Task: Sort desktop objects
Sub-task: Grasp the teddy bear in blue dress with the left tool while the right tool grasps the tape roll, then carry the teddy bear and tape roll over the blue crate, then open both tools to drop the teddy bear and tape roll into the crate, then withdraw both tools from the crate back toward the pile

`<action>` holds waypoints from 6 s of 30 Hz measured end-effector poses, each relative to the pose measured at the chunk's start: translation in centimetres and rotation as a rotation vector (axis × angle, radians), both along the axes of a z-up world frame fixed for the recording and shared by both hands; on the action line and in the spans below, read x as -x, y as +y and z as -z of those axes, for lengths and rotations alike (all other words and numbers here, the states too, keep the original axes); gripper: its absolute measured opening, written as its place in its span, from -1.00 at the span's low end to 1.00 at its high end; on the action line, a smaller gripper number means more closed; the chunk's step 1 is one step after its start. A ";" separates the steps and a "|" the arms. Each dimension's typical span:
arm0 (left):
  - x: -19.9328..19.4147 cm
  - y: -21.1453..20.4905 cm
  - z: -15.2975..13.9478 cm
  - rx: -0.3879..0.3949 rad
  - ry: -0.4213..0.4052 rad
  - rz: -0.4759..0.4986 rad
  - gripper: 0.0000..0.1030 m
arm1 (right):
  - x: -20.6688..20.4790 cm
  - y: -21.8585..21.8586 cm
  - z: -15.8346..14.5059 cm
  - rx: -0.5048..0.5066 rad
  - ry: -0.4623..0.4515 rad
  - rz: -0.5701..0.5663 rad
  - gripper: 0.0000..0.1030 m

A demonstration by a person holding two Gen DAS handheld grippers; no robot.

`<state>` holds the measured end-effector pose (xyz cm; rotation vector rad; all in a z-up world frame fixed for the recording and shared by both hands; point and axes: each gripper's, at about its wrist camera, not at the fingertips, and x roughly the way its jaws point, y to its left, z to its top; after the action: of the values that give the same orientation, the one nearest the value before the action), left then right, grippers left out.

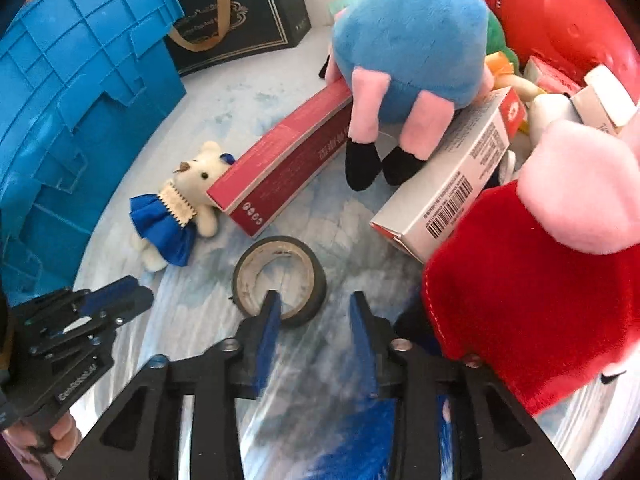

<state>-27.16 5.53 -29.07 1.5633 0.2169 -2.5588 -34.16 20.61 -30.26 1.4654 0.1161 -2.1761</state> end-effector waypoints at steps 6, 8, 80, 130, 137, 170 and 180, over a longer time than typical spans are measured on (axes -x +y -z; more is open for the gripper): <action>2.3 -0.5 -2.5 0.103 0.095 -0.003 0.45 | -0.6 -0.3 -0.7 0.018 0.011 -0.018 0.23; 4.3 -0.7 -1.8 0.114 0.098 0.021 0.46 | -0.6 -0.5 -0.7 0.015 0.012 -0.022 0.27; -20.9 -8.6 -28.4 0.380 0.590 -0.296 -0.44 | -22.2 -14.4 -31.3 0.151 0.706 -0.319 0.12; -27.4 -25.2 -28.1 0.262 0.541 -0.392 0.52 | -27.2 -26.9 -30.6 0.030 0.665 -0.291 1.00; -27.4 -18.4 -30.1 0.261 0.631 -0.347 0.58 | -26.9 -18.5 -30.6 0.071 0.668 -0.203 1.00; -8.7 4.6 -16.5 0.077 0.331 -0.031 0.73 | -10.9 19.4 -15.8 -0.141 0.307 0.342 1.00; 1.1 2.9 -9.4 0.047 0.176 0.015 0.73 | -4.3 14.3 -12.2 -0.101 0.188 0.325 1.00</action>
<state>-28.27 8.46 -19.66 1.3299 0.1625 -2.6936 -29.83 34.96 -18.06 1.4100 0.0557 -2.6041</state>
